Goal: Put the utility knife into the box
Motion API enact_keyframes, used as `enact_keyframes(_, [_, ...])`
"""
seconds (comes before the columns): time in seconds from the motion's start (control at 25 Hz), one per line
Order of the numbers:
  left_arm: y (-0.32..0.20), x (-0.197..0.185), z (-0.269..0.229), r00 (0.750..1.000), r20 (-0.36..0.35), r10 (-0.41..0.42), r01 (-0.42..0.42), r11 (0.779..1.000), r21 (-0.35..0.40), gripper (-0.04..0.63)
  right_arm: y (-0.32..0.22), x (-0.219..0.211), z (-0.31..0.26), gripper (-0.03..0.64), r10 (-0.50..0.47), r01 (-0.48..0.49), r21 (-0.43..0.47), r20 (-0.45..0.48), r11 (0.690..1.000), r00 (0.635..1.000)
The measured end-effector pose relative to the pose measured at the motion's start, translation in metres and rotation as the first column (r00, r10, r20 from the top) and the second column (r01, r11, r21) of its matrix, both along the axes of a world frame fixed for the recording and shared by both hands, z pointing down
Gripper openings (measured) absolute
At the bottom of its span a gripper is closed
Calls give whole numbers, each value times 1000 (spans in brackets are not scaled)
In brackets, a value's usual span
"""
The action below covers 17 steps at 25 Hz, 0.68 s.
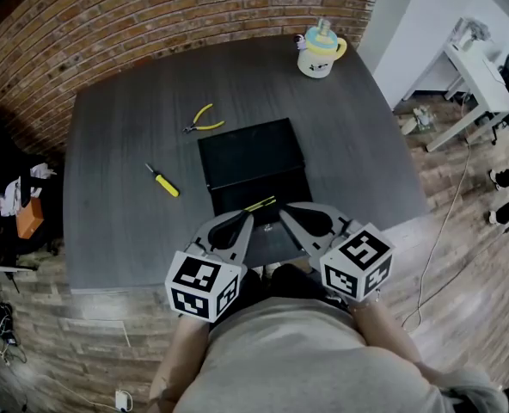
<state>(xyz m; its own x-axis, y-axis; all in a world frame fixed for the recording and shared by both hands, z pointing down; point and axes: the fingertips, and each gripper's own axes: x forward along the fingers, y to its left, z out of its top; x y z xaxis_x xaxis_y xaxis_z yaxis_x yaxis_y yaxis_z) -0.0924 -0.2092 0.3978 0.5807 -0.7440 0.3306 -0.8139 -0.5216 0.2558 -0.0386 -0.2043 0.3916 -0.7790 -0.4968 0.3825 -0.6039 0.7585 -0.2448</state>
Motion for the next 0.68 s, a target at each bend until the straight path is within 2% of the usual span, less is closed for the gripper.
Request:
enact_keyframes(0.16, [0, 0, 2, 1000, -27, -8, 7, 1000, -18, 26, 0, 0, 1, 5, 3, -3, -2, 0, 1000, 1000])
enact_keyframes(0.68, [0, -4, 6, 1000, -4, -1, 1, 1000, -30, 26, -4, 1, 4, 5, 24, -24, -10, 13, 1000, 1000])
